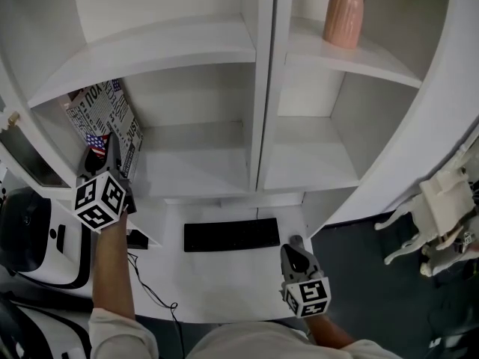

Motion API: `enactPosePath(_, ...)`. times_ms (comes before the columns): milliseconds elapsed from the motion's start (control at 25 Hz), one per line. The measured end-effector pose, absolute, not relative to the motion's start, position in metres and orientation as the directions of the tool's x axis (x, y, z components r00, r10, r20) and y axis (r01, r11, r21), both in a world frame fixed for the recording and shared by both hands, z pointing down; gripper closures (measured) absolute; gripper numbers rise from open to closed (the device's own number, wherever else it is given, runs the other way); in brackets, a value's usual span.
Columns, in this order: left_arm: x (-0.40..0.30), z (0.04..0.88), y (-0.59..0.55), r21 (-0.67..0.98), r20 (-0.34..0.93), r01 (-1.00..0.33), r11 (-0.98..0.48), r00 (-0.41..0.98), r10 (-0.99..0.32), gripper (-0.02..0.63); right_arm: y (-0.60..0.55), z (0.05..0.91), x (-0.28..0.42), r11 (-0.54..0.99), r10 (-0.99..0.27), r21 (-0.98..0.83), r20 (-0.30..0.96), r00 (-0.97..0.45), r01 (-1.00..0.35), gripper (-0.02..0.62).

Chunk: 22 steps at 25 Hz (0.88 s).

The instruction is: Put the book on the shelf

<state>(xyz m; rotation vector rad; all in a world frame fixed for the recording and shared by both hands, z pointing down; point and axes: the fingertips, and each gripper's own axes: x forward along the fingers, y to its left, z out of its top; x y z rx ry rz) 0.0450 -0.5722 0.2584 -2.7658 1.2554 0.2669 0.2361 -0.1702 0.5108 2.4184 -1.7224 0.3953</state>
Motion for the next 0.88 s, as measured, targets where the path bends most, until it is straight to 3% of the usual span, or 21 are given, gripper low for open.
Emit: enactPosePath(880, 0.064, 0.256, -0.577, -0.093, -0.209, -0.772, -0.628, 0.632, -0.746, 0.453, -0.174, 0.515, 0.253, -0.332, -0.904, -0.045, 0.3, 0.304, -0.942, 0.592)
